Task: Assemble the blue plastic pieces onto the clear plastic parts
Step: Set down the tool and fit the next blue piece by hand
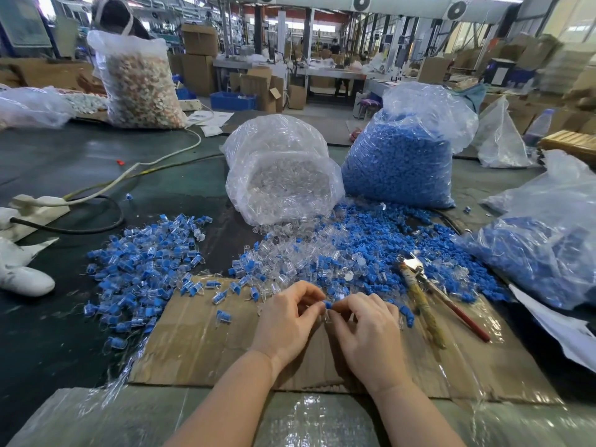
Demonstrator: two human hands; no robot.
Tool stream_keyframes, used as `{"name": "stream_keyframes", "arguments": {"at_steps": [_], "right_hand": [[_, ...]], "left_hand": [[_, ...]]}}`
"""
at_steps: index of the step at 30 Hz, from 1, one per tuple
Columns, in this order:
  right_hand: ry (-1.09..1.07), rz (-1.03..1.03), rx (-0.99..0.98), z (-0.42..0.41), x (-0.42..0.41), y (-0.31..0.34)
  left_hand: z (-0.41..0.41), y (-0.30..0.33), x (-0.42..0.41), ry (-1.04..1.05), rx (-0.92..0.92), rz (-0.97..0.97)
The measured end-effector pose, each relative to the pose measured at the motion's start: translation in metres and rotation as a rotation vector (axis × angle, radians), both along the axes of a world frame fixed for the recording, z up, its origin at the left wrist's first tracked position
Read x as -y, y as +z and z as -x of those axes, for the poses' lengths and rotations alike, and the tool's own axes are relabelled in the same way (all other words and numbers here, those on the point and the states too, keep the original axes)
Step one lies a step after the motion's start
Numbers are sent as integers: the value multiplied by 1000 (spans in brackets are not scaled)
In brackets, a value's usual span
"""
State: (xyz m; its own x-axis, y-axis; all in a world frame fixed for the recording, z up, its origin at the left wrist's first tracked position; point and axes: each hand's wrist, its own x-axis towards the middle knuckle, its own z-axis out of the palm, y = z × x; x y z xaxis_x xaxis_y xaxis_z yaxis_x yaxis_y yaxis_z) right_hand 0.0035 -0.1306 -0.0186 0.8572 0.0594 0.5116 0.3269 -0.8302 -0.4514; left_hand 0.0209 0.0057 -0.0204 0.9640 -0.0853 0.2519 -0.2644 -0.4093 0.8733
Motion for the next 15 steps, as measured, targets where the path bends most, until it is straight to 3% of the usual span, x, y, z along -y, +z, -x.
{"name": "stream_keyframes", "arguments": {"at_steps": [15], "right_hand": [[92, 13, 26, -1, 0, 1]], "left_hand": [[1, 1, -1, -10, -27, 30]]}}
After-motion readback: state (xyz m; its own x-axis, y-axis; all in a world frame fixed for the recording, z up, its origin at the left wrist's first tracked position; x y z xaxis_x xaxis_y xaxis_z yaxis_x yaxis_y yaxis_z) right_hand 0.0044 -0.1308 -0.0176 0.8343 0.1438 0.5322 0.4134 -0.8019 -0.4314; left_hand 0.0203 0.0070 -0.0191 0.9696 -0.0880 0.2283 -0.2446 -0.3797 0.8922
